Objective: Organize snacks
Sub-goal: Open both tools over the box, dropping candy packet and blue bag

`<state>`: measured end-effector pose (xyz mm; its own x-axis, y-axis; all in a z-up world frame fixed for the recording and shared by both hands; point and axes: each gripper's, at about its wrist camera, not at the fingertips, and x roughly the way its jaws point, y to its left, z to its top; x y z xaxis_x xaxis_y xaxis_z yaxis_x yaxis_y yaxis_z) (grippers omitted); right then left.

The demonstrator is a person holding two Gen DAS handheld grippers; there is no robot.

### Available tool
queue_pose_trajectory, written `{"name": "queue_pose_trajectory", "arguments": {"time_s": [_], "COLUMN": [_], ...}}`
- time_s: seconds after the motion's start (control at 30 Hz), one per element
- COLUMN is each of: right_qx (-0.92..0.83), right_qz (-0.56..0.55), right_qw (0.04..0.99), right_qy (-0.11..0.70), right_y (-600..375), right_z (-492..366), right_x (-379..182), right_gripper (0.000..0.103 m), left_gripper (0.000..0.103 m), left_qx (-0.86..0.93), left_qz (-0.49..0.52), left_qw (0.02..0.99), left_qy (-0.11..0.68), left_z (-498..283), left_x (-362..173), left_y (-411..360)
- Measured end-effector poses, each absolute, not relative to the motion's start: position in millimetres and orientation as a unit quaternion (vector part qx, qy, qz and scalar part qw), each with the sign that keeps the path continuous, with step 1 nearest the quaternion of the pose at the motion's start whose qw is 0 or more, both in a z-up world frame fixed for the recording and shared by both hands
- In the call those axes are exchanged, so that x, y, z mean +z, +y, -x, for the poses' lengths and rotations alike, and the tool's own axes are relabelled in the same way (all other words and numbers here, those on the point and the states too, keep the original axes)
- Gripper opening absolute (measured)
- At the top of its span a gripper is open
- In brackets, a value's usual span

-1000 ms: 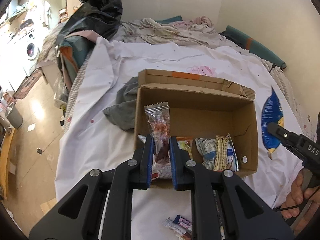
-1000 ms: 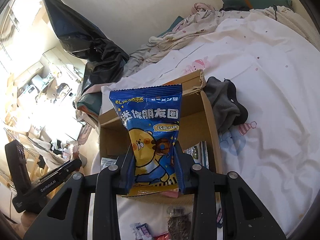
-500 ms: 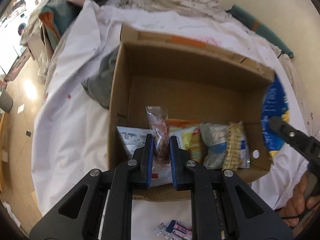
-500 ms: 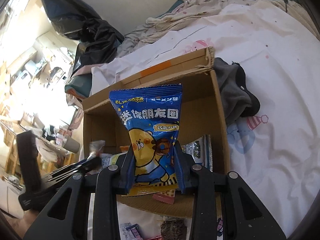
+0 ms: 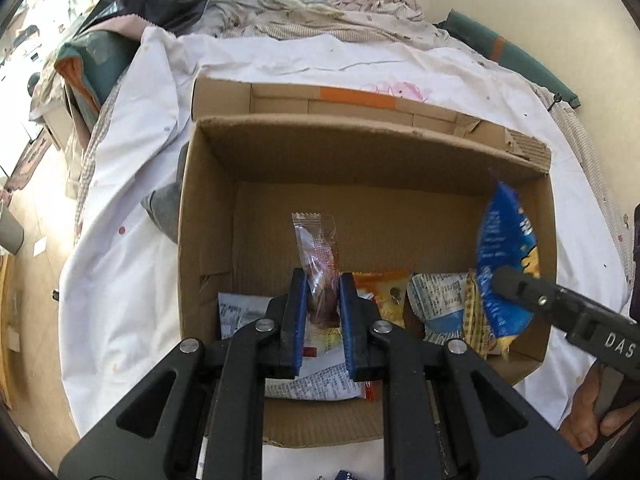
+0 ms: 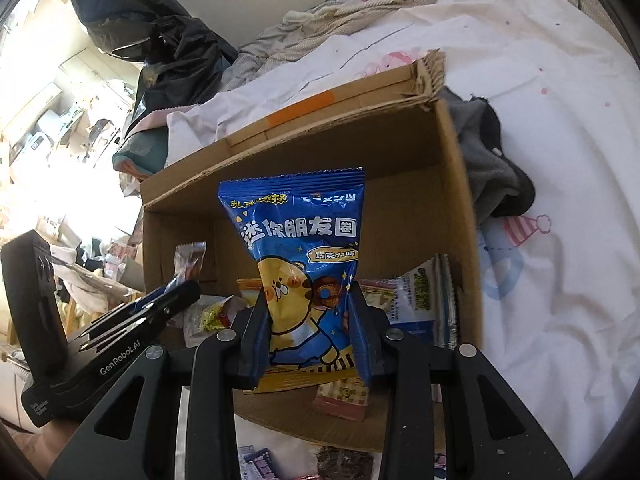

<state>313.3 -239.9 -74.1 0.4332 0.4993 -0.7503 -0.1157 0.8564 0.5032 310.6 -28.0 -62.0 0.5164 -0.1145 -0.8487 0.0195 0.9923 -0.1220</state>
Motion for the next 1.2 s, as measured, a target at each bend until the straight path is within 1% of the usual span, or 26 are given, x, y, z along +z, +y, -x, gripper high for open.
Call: {"name": "queue_pose_trajectory", "arguments": {"time_s": [0.37, 0.43, 0.47, 0.5, 0.53, 0.57, 0.6, 0.63, 0.67, 0.7, 0.73, 0.77, 0.97, 1.1, 1.2], "right_qx": [0.22, 0.224, 0.227, 0.227, 0.223, 0.221, 0.218, 0.214, 0.21, 0.208, 0.204, 0.202, 0.195, 0.19, 0.192], "right_qz": [-0.175, -0.168, -0.169, -0.17, -0.168, -0.166, -0.164, -0.165, -0.168, -0.172, -0.176, -0.177, -0.182, -0.188, -0.193], "right_qw": [0.814, 0.815, 0.814, 0.814, 0.817, 0.819, 0.821, 0.822, 0.822, 0.822, 0.823, 0.823, 0.826, 0.833, 0.837], "right_qy": [0.508, 0.507, 0.508, 0.507, 0.504, 0.502, 0.501, 0.501, 0.501, 0.501, 0.501, 0.5, 0.496, 0.485, 0.474], "right_y": [-221, -218, -217, -217, -217, -216, -217, -218, -220, -221, -224, -225, -230, -233, -238], "right_z": [-311, -310, -310, -310, -309, -308, -308, -309, -309, -310, -311, -311, -311, -307, -301], "right_x": [-79, -78, -78, -78, -78, -77, -77, -77, -77, -77, -77, -77, -73, -65, -57], "right_gripper": [0.039, 0.046, 0.059, 0.07, 0.072, 0.074, 0.074, 0.074, 0.074, 0.075, 0.075, 0.075, 0.075, 0.078, 0.078], "left_gripper": [0.013, 0.014, 0.014, 0.014, 0.018, 0.03, 0.038, 0.055, 0.067, 0.071, 0.077, 0.08, 0.08, 0.08, 0.08], "left_qx": [-0.037, -0.037, -0.038, -0.038, -0.039, -0.039, -0.039, -0.038, -0.036, -0.036, -0.036, -0.036, -0.038, -0.037, -0.038], "left_qz": [0.06, 0.057, 0.056, 0.055, 0.052, 0.051, 0.05, 0.05, 0.052, 0.053, 0.051, 0.048, 0.05, 0.055, 0.063], "left_qw": [0.875, 0.876, 0.875, 0.875, 0.874, 0.875, 0.875, 0.877, 0.88, 0.883, 0.885, 0.886, 0.888, 0.89, 0.894], "left_qy": [0.48, 0.478, 0.479, 0.48, 0.481, 0.48, 0.479, 0.476, 0.47, 0.465, 0.461, 0.459, 0.456, 0.451, 0.442], "left_z": [-314, -313, -313, -313, -313, -312, -311, -310, -308, -306, -306, -305, -300, -292, -282], "left_x": [-56, -55, -55, -55, -55, -54, -54, -52, -50, -48, -46, -45, -43, -39, -33], "left_y": [-24, -24, -25, -25, -26, -26, -26, -26, -26, -25, -25, -26, -26, -22, -16]}}
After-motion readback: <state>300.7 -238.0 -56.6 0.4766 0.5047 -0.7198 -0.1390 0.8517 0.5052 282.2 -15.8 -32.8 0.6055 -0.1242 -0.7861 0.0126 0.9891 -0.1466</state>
